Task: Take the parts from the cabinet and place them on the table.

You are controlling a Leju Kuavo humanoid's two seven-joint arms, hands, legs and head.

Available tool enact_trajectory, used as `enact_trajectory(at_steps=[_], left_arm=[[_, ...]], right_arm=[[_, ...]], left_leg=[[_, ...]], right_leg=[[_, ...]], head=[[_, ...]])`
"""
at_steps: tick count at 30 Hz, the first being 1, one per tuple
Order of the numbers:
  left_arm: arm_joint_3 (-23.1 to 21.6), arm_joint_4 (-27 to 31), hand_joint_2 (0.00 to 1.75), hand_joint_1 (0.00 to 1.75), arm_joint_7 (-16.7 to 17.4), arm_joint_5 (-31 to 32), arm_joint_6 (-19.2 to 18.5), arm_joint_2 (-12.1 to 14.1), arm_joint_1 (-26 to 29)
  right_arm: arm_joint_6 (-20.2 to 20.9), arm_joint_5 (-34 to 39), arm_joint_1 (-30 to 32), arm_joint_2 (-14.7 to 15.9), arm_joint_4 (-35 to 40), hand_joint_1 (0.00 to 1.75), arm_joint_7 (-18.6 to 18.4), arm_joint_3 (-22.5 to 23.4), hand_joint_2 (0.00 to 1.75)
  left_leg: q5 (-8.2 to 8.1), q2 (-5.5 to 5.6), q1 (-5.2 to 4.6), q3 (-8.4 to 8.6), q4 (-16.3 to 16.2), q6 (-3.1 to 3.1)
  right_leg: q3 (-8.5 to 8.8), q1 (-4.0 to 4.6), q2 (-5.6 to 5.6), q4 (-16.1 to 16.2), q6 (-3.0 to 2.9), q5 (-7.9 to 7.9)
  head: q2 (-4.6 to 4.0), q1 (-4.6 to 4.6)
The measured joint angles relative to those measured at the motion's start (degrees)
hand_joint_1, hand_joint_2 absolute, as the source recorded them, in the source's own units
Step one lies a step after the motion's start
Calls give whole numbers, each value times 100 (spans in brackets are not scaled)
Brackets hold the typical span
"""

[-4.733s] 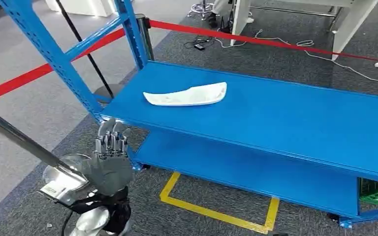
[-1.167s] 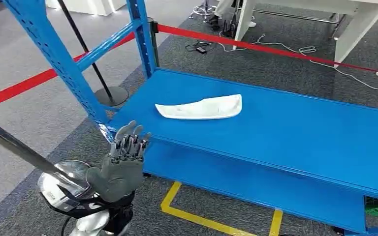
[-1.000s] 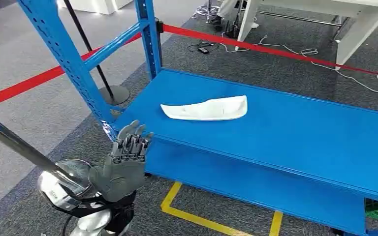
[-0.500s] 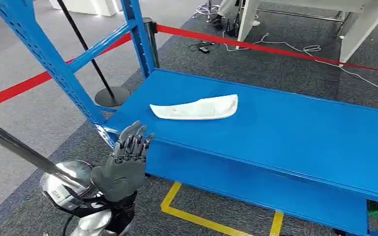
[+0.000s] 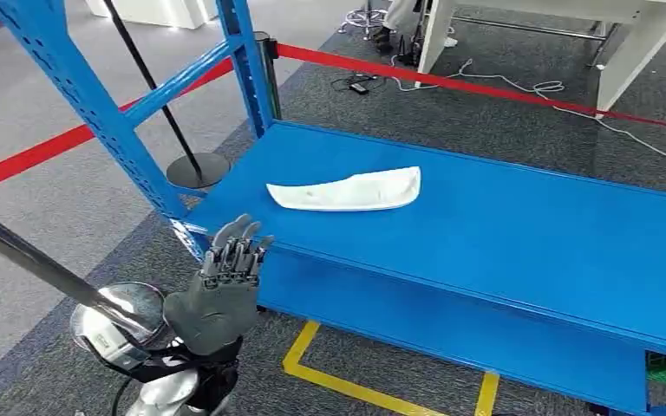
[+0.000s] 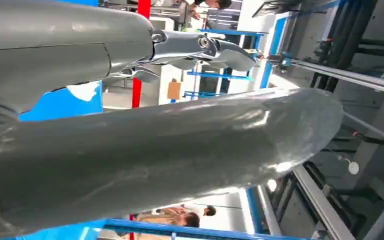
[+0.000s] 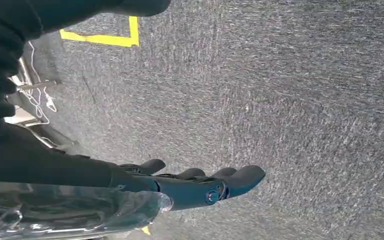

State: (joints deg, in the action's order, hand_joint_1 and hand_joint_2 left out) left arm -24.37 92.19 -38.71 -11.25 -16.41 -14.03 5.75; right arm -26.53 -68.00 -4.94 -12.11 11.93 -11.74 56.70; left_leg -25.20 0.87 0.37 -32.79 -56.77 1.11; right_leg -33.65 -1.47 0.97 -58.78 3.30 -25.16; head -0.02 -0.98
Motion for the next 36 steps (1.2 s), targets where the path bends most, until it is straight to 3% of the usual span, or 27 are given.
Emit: enact_trajectory(at_steps=[8, 9, 13, 16, 18, 21, 23, 27, 31, 36], left_arm=[[44, -17, 0, 0, 15, 153, 395, -9, -8], [50, -17, 175, 0, 17, 164, 404, -11, -9], [59, -17, 175, 0, 48, 422, 577, -15, -21], [72, -31, 175, 0, 221, 1303, 1127, 57, -154], [68, -96, 175, 0, 560, 2312, 1647, 307, -408], [139, -388, 175, 0, 1131, 3379, 2082, 797, -941], [195, -654, 175, 0, 1388, 3762, 2205, 1052, -1316], [208, -1579, 175, 0, 2100, 4491, 1959, 1598, -2451], [160, -2682, 175, 0, 2450, 4915, 1530, 1977, -3560], [-74, -3607, 175, 0, 2656, 5381, 1469, 2265, -4477]], right_arm=[[48, 17, 0, 0, 0, 0, 44, 0, 175], [48, 26, 0, 0, 0, 0, 48, 0, 175], [70, 46, 0, 0, 0, 0, 72, 0, 175], [112, 30, -3, 0, 0, 0, 90, 0, 175], [147, -26, -8, 0, 0, 0, 112, 0, 175], [190, -55, -17, 2, 0, 0, 157, 0, 175], [199, -57, -20, 4, 0, 0, 175, 0, 175], [229, -66, -53, 9, 0, 0, 190, 0, 175], [258, -194, -55, 9, 0, 0, 201, -7, 175], [291, -262, -66, 9, 0, 0, 201, -20, 175]], left_leg=[[0, 0, 0, 0, 0, 0], [0, 0, 0, 0, 0, 0], [0, 0, 0, 0, 0, 0], [1, 0, 0, -1, 0, 1], [6, 1, 0, -2, 0, 8], [16, 1, 4, -1, 0, 22], [24, 1, 9, -4, 0, 30], [49, 5, 16, -16, 0, 40], [64, 5, 17, -27, 0, 40], [67, 4, 17, -30, 0, 42]], right_leg=[[-1, 1, 0, 0, 2, 3], [-1, 1, 0, 0, 2, 3], [-1, 1, -1, 0, 2, 2], [0, 1, -3, 0, 2, 3], [-1, 2, -4, 0, 0, 5], [-3, 7, -3, -1, -10, 15], [-7, 12, -5, -1, -15, 22], [-21, 19, -3, -3, -31, 44], [-32, 21, -3, -3, -34, 61], [-33, 20, -1, -4, -33, 63]], head=[[0, 0], [0, -2], [0, 0], [0, 0], [0, 0], [0, 2], [0, -2], [0, -7], [0, 0], [0, -2]])
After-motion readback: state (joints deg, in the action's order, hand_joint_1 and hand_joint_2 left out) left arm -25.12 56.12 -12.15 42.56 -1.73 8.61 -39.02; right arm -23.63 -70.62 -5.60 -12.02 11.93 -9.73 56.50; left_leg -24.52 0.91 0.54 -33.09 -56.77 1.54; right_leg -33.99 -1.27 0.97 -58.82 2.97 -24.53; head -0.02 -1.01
